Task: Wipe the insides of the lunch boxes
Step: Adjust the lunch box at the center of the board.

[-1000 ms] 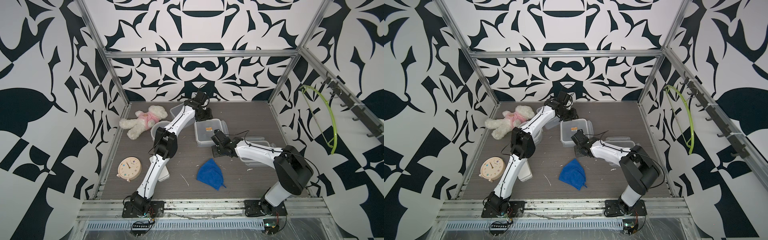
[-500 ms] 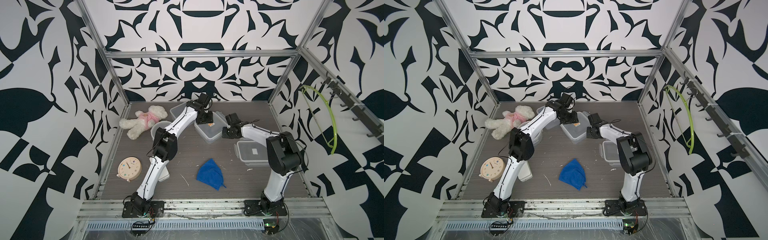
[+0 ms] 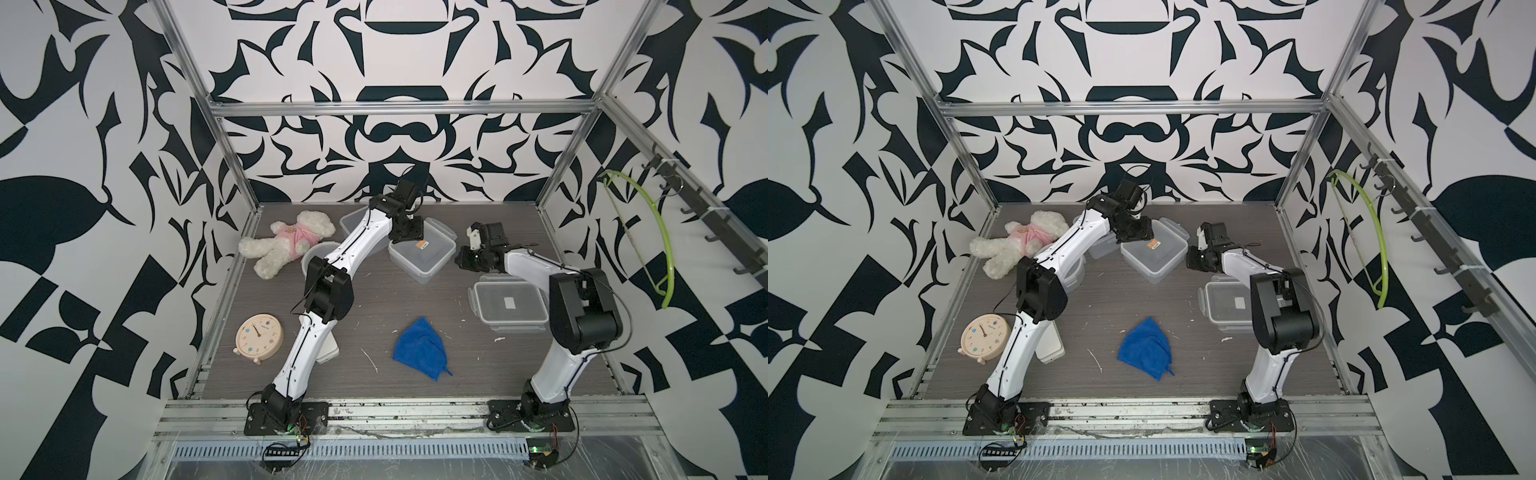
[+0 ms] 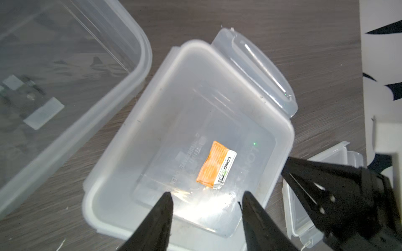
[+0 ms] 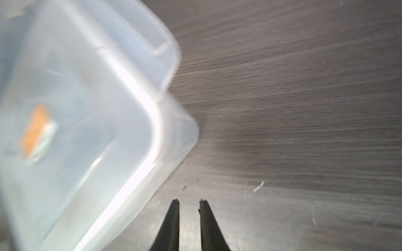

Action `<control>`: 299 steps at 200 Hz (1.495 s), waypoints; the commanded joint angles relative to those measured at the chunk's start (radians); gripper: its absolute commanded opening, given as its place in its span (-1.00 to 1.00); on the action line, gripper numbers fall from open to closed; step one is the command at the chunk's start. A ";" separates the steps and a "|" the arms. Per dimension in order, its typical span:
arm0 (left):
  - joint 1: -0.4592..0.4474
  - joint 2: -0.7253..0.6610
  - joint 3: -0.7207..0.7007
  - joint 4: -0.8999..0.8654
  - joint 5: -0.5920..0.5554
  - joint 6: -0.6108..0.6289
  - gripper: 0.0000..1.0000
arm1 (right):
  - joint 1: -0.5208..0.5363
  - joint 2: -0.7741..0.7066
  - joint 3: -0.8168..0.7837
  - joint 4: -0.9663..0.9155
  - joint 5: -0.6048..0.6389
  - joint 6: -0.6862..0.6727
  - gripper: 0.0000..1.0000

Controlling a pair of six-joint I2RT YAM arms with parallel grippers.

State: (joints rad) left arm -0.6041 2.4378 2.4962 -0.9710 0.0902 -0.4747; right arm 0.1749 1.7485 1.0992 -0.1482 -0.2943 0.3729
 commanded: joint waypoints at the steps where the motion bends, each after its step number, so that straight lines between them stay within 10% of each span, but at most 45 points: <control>1: 0.018 0.011 0.038 -0.017 -0.036 0.002 0.11 | -0.002 -0.080 -0.027 0.142 -0.130 0.055 -0.57; 171: 0.056 -0.022 -0.179 0.054 -0.248 0.031 0.13 | -0.003 0.031 0.150 -0.007 -0.084 0.021 -0.43; 299: -0.047 -0.152 -0.457 0.245 0.026 -0.129 0.16 | -0.146 0.109 0.212 -0.026 -0.199 0.084 -0.07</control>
State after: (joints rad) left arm -0.6132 2.3280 2.1059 -0.7235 0.0334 -0.5594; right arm 0.0750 1.8641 1.2766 -0.1890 -0.4210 0.4435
